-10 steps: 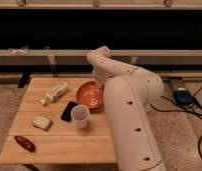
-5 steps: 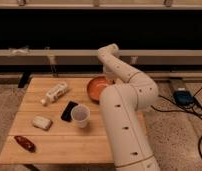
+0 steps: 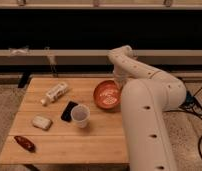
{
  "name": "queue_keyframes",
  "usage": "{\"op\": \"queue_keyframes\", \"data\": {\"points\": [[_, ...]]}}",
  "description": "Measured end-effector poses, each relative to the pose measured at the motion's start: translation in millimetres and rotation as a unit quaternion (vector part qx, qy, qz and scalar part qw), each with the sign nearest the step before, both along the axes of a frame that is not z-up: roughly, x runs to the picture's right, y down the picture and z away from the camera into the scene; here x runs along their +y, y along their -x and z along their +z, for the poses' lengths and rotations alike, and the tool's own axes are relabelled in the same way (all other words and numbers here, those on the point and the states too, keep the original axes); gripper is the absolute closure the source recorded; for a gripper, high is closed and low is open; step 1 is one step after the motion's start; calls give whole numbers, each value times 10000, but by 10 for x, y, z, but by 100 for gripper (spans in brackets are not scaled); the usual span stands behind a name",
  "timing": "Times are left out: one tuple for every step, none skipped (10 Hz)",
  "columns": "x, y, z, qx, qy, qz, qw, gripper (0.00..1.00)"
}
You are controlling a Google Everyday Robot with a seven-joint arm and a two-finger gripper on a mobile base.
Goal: Drag the ceramic bowl in a circle
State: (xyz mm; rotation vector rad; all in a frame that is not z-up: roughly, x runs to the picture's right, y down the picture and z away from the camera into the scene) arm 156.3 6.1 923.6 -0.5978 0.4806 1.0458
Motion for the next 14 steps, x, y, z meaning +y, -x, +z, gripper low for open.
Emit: {"op": "queue_keyframes", "data": {"points": [[66,-60,-100,-19,56,38,10000,95],[131,-76,-198,-80,136,137,9998,85],[178,-40,-236,-191,239,250,9992,75],[245,42,-268,-385,394,394,9977,65],[334,88,-283,-541,545,511,9957,56],[434,172,-297,-756,715,641,9925,44],[486,251,-304,-883,791,680,9906,35],[513,301,-288,-957,822,666,9898,25],[527,316,-281,-1006,829,641,9894,20],[534,318,-274,-1023,813,611,9895,20],[510,318,-293,-1027,765,551,9902,20],[492,315,-298,-1010,702,472,9913,20],[452,302,-311,-998,624,430,9921,20],[404,266,-341,-967,559,385,9930,20]]}}
